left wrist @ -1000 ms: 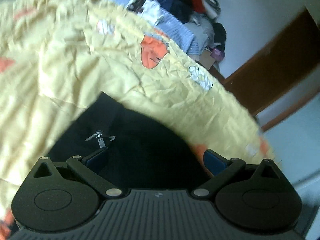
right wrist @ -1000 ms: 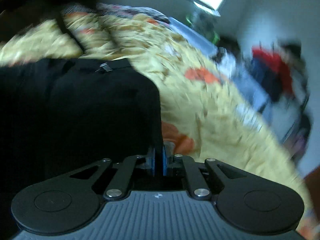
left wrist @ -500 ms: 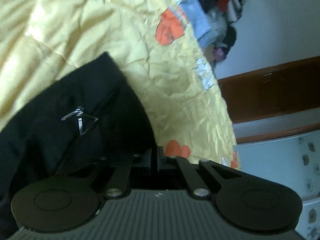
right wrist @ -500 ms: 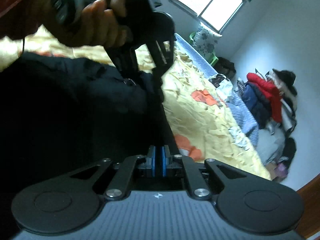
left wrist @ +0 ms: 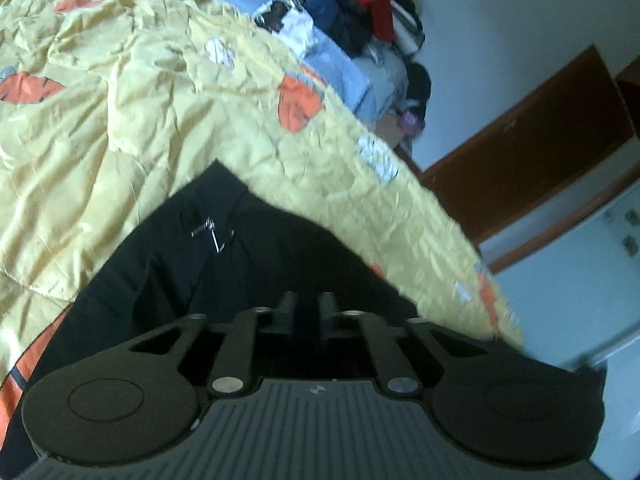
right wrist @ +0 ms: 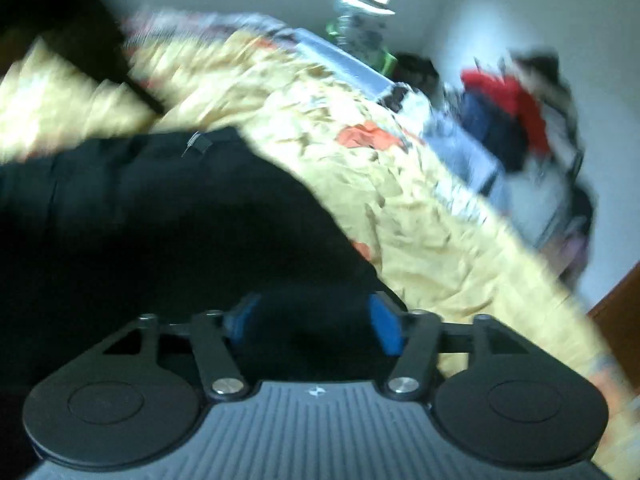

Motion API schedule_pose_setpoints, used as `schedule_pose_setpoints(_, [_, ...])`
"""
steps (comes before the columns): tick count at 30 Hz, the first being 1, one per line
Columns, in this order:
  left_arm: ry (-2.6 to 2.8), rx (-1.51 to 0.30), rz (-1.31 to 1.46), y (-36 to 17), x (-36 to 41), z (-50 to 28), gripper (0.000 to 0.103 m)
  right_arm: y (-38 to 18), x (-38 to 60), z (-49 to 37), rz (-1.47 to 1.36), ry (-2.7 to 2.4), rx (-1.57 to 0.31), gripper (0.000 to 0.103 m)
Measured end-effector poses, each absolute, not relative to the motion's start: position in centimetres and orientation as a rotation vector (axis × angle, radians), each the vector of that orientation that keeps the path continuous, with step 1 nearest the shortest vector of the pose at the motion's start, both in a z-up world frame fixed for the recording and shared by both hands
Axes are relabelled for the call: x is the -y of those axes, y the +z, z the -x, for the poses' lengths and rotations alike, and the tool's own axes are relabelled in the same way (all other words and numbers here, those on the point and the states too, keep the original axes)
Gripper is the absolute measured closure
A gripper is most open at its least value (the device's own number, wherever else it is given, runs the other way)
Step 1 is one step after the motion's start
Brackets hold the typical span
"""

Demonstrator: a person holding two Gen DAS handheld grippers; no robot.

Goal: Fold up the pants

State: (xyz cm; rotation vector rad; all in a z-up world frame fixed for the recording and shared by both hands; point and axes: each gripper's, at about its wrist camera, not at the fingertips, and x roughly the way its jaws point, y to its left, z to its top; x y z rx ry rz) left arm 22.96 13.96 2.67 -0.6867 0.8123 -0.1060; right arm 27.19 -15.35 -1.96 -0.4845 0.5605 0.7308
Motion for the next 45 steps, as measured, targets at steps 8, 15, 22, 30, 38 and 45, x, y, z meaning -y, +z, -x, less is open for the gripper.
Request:
schedule_pose_setpoints(8, [-0.116,-0.851,0.705,1.3,-13.3,-26.3,0.016,-5.0,18.4,-40.4,0.103,0.880,-0.841,0.040])
schedule_pose_setpoints(15, [-0.187,-1.007,0.889,-1.1,-13.7,-32.7,0.009,-4.8,16.4,-35.9,0.317,1.011,-0.741,0.097])
schedule_pose_setpoints(22, [-0.187,-1.064,0.981,-3.1,-14.1,-35.3,0.009,-2.5,12.5,-21.8,0.876,0.924,-0.363,0.097])
schedule_pose_setpoints(30, [-0.151,-0.947,0.893,-1.9,-14.3,-31.1,0.097,-3.1,12.6,-20.7,0.837,0.837,-0.367,0.094])
schedule_pose_setpoints(38, [-0.190,-0.761,0.783,2.0,-13.9,-22.7,0.098,-2.8,14.5,-20.0,0.657,0.712,-0.427,0.090])
schedule_pose_setpoints(45, [-0.209,-0.722,0.687,2.4,-13.9,-14.0,0.098,-0.8,14.8,-11.0,0.617,0.762,-0.427,0.094])
